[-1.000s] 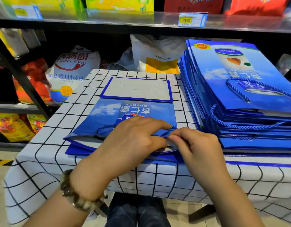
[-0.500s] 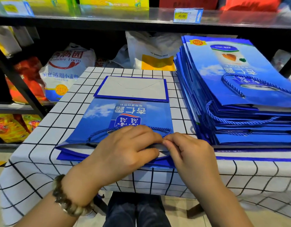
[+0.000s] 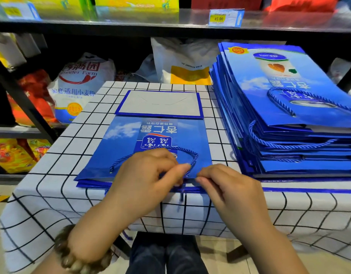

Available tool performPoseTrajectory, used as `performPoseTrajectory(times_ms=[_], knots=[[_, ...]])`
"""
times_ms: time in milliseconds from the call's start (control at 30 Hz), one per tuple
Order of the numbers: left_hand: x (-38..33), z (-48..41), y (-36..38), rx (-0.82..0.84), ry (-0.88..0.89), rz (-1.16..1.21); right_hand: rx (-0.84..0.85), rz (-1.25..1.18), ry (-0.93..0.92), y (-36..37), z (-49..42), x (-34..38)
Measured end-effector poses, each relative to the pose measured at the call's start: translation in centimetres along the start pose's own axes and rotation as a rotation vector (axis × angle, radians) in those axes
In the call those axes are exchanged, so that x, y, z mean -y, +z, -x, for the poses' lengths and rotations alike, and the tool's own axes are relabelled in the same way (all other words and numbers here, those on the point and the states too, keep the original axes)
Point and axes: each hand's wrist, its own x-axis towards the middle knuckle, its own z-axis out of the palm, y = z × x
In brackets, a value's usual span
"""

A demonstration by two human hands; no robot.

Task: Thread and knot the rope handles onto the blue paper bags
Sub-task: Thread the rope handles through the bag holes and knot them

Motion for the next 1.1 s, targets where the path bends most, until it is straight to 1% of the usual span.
performPoseTrajectory(times_ms=[33,100,167,233,267,300,400,433,467,500,567,633,700,767,833,867,933,1000,1033,1067,1100], knots=[[-0.3,-0.4,0.1,0.011,-0.110,0.017,0.002,-0.015,-0.011,0.0,0.2,-0.1],[-0.6,-1.4,0.3,0.027,-0.247,-0.137,0.016,-0.026,-0.029,-0.1,0.2,-0.2],[-1.0,-2.2,0.6,0.136,-0.278,-0.240,0.029,-0.018,-0.040,-0.1,0.3,-0.2],[-1.2,-2.9,0.9,0.256,-0.275,-0.182,0.039,-0.005,-0.043,-0.2,0.3,-0.1],[-1.3,-3.1,1.0,0.282,-0.277,-0.167,0.041,-0.001,-0.046,-0.2,0.4,-0.1],[-1.2,-3.3,1.0,0.270,-0.282,-0.176,0.041,0.002,-0.049,-0.2,0.4,-0.1],[-0.6,-3.7,0.9,0.032,-0.322,-0.222,0.038,0.020,-0.072,-0.2,0.3,-0.1],[-0.5,-3.6,0.9,-0.027,-0.316,-0.230,0.032,0.040,-0.084,-0.2,0.2,-0.1],[-0.4,-3.4,1.0,-0.045,-0.275,-0.238,0.029,0.057,-0.092,-0.2,0.1,-0.1],[-0.5,-3.1,1.1,-0.015,-0.218,-0.234,0.030,0.059,-0.089,-0.3,0.1,-0.1],[-0.5,-2.2,0.9,0.113,-0.129,-0.158,0.022,0.007,-0.052,-0.3,0.1,-0.1],[-1.0,-1.4,0.1,0.249,-0.085,-0.106,-0.012,-0.056,-0.008,-0.2,0.0,-0.1],[-0.7,-0.8,-0.1,0.304,-0.025,-0.238,-0.066,-0.051,-0.010,-0.1,-0.4,0.0],[-0.8,-0.5,0.2,0.234,0.009,-0.351,-0.128,0.008,-0.052,-0.1,-1.1,0.2],[-1.3,-0.2,0.4,0.129,0.021,-0.388,-0.199,0.049,-0.088,-0.2,-1.9,0.5],[-1.3,-0.2,0.4,0.042,0.064,-0.378,-0.240,0.033,-0.094,-0.3,-2.3,0.7],[-1.1,-0.4,0.2,-0.077,0.111,-0.366,-0.351,-0.067,-0.085,-0.8,-3.0,1.2],[-0.9,-0.5,0.0,-0.317,0.135,-0.284,-0.468,-0.171,-0.047,-1.0,-3.3,1.7],[-1.2,-0.5,-0.3,-0.436,0.131,-0.226,-0.490,-0.238,-0.012,-1.0,-3.4,2.1],[-2.0,-0.6,-0.8,-0.564,0.117,-0.158,-0.463,-0.324,0.039,-0.9,-3.5,2.7],[-2.7,-0.8,-1.3,-0.699,0.106,-0.076,-0.367,-0.419,0.095,-0.7,-3.7,3.6]])
